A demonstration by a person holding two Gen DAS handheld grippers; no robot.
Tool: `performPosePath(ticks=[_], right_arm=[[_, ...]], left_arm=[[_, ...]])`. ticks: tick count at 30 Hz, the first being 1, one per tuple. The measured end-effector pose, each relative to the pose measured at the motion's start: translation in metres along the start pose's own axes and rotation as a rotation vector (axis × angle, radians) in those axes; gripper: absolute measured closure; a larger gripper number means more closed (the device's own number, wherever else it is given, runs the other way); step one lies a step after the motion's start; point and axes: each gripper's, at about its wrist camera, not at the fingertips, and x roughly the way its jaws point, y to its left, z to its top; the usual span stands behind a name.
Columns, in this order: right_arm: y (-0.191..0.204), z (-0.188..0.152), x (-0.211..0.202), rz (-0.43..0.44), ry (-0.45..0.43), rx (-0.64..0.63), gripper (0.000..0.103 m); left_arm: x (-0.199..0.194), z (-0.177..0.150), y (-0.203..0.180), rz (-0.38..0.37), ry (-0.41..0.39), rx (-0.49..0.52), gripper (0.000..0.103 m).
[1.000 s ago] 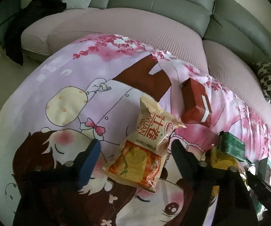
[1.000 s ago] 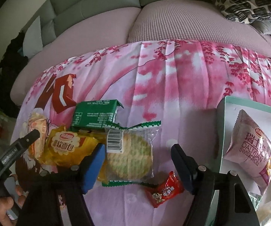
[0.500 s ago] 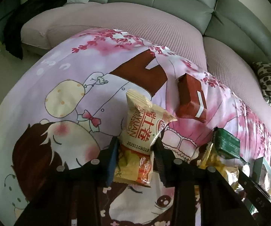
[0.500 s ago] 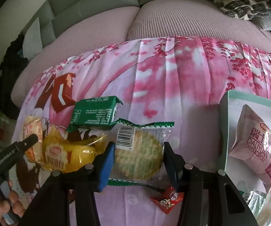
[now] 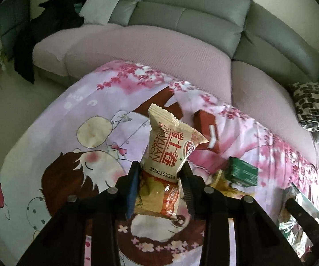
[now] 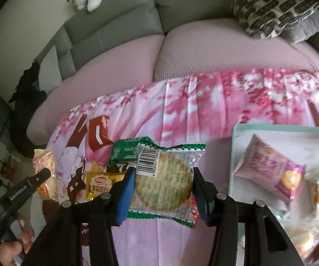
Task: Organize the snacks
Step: 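Carry the yellow bag and cracker pack over the tray and release both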
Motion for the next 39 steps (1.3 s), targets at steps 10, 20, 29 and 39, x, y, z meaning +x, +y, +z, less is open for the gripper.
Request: performPosePath(ticks=[10, 20, 29, 39], right_arm=[[-0.040, -0.007, -0.055, -0.074, -0.080, 0.070, 0.051], [-0.129, -0.013, -0.096, -0.189, -0.130, 0.257, 0.051], [-0.205, -0.028, -0.120, -0.262, -0.147, 0.432, 0.051], [-0.250, -0.039, -0.129, -0.303, -0.144, 0.520, 0.051]], left_arm=[[-0.031, -0.006, -0.049, -0.077, -0.034, 0.085, 0.065], [-0.059, -0.026, -0.137, -0.239, -0.051, 0.266, 0.065], [-0.077, -0.066, -0.221, -0.356, -0.028, 0.479, 0.065], [-0.081, -0.121, -0.288, -0.424, 0.008, 0.635, 0.065]])
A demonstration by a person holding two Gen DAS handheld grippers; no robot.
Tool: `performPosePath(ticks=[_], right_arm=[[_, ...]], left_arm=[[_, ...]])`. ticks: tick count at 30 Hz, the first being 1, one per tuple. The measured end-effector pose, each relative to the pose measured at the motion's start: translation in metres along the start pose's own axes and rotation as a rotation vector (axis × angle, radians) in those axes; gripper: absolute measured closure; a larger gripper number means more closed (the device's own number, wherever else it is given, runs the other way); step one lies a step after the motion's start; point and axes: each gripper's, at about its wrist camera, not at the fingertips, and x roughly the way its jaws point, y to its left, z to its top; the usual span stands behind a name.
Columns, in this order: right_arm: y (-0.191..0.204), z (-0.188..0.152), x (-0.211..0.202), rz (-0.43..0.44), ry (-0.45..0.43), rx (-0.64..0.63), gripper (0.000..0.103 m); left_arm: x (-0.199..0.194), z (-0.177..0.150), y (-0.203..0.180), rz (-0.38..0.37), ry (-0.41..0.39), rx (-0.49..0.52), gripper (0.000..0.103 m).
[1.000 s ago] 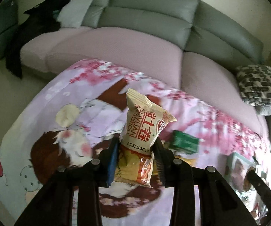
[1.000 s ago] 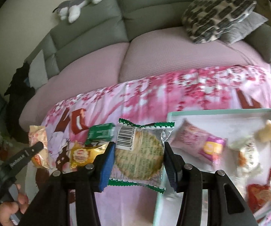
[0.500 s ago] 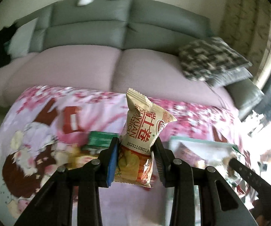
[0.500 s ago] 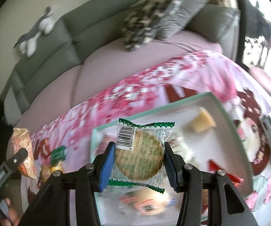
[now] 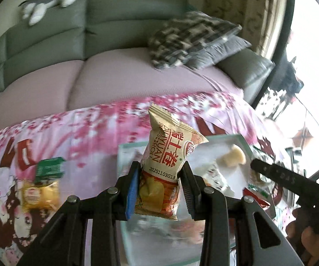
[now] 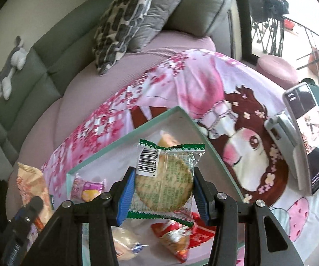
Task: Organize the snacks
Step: 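Carry the yellow bag and cracker pack over the tray and release both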
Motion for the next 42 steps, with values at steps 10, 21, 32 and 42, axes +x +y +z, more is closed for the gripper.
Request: performPosePath(ticks=[10, 21, 32, 42], right_arm=[[-0.010, 0.000, 0.021, 0.000, 0.039, 0.006, 0.051], [-0.004, -0.003, 0.039, 0.006, 0.077, -0.021, 0.051], [0.001, -0.003, 0.043, 0.014, 0.094, -0.039, 0.049], [0.003, -0.002, 0.042, 0.004, 0.092, -0.052, 0.049]], left_arm=[[0.041, -0.014, -0.029, -0.009, 0.081, 0.018, 0.065], [0.065, -0.021, -0.030, 0.029, 0.107, 0.028, 0.065], [0.069, -0.021, -0.029, 0.040, 0.130, 0.026, 0.059], [0.054, -0.014, -0.018, 0.042, 0.111, -0.022, 0.049]])
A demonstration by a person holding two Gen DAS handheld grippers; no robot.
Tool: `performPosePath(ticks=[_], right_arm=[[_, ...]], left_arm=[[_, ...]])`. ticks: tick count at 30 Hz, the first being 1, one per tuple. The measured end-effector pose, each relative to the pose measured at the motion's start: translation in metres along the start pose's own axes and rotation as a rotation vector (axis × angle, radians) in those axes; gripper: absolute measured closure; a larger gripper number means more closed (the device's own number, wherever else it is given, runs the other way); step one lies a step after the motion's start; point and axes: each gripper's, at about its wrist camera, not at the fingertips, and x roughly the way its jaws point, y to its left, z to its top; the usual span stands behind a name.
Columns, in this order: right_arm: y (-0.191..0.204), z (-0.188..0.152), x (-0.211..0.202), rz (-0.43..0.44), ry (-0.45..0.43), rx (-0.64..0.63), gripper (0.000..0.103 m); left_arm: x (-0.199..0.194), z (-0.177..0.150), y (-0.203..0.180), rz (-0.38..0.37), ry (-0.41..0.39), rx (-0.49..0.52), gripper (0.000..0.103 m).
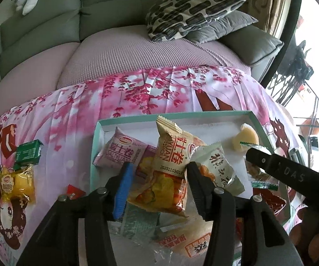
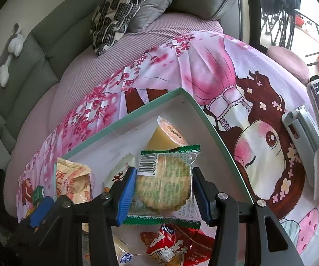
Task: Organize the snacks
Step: 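Carry the yellow bag and cracker pack over the tray and release both, then move both tools back toward the remaining snacks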
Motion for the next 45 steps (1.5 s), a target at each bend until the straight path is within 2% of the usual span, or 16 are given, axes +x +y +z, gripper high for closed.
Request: performPosePath(ticks=[4, 5, 8, 14, 15, 16, 17, 18, 23, 28, 45], right_arm=[[0.001, 0.001, -0.001, -0.011, -0.003, -0.010, 0.036], [0.001, 0.001, -0.001, -0.013, -0.003, -0.013, 0.036], [0.003, 0.000, 0.000, -0.017, 0.002, -0.025, 0.035], [0.008, -0.001, 0.003, -0.028, 0.010, -0.050, 0.032], [0.009, -0.001, 0.003, -0.031, 0.010, -0.059, 0.026], [0.010, -0.002, 0.003, -0.036, 0.006, -0.072, 0.016], [0.013, -0.002, 0.003, -0.046, 0.000, -0.090, 0.011], [0.015, -0.002, 0.003, -0.057, -0.003, -0.106, 0.003], [0.023, -0.006, 0.004, -0.062, -0.009, -0.155, 0.000], [0.029, -0.008, 0.005, -0.069, -0.014, -0.187, 0.000], [0.046, -0.013, 0.005, -0.059, -0.022, -0.244, 0.000]], left_arm=[[-0.007, 0.003, 0.010, 0.017, -0.016, -0.039, 0.048], [-0.008, 0.004, 0.014, 0.031, -0.017, -0.053, 0.047], [-0.010, 0.005, 0.028, 0.096, -0.023, -0.105, 0.032], [-0.004, 0.003, 0.052, 0.143, 0.003, -0.183, 0.031], [-0.002, 0.001, 0.056, 0.156, 0.009, -0.199, 0.027], [-0.001, 0.000, 0.060, 0.170, 0.008, -0.218, 0.021], [0.000, -0.001, 0.065, 0.184, 0.000, -0.240, 0.008], [0.000, -0.003, 0.070, 0.198, -0.009, -0.260, 0.004], [0.003, -0.006, 0.085, 0.255, 0.002, -0.293, 0.003], [0.005, -0.009, 0.096, 0.273, 0.018, -0.322, 0.003], [-0.005, -0.011, 0.119, 0.278, 0.003, -0.355, 0.003]])
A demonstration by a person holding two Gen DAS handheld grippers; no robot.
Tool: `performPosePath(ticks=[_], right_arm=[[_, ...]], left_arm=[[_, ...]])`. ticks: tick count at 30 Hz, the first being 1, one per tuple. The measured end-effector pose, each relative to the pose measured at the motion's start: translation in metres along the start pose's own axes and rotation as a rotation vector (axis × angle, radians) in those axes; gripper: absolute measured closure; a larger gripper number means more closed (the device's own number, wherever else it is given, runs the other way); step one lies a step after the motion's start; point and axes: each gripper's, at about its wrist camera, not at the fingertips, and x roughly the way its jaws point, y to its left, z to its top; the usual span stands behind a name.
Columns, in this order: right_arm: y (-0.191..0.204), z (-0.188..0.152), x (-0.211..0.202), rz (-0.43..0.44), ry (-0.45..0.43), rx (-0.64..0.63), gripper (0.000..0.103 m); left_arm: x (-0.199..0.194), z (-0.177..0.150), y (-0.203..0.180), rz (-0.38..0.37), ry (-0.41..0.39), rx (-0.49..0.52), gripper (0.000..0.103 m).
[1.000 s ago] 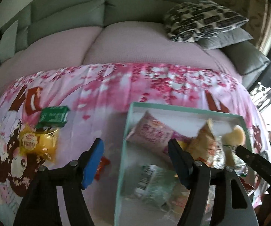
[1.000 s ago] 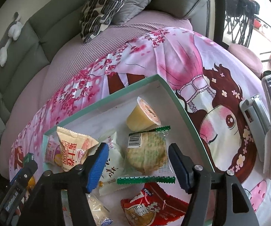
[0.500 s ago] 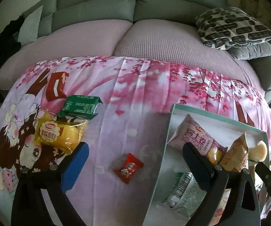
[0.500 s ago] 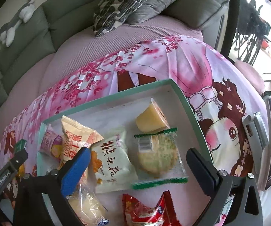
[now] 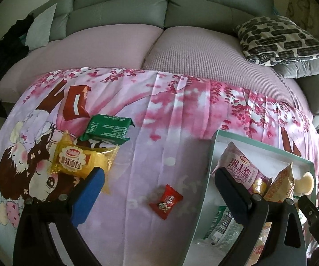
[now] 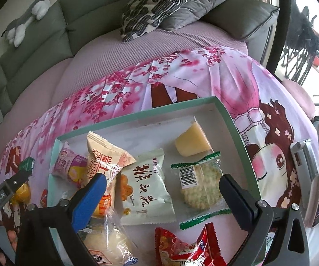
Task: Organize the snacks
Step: 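Move both tools back toward the remaining snacks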
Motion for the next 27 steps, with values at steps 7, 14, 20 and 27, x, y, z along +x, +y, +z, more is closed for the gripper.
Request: performPosePath(ticks=[7, 14, 20, 27], right_arm=[[0.013, 0.001, -0.009, 0.052, -0.021, -0.006, 0.000], [0.054, -0.001, -0.019, 0.103, -0.044, -0.077, 0.000], [0.087, -0.009, -0.019, 0.162, -0.027, -0.118, 0.000], [0.118, -0.017, -0.017, 0.171, -0.012, -0.170, 0.000]], left_arm=[[-0.007, 0.005, 0.019, 0.005, -0.012, -0.025, 0.003], [-0.018, 0.013, 0.055, 0.069, -0.035, -0.048, 0.003], [-0.028, 0.016, 0.095, 0.122, -0.056, -0.109, 0.003], [-0.032, 0.014, 0.145, 0.164, -0.053, -0.207, 0.003]])
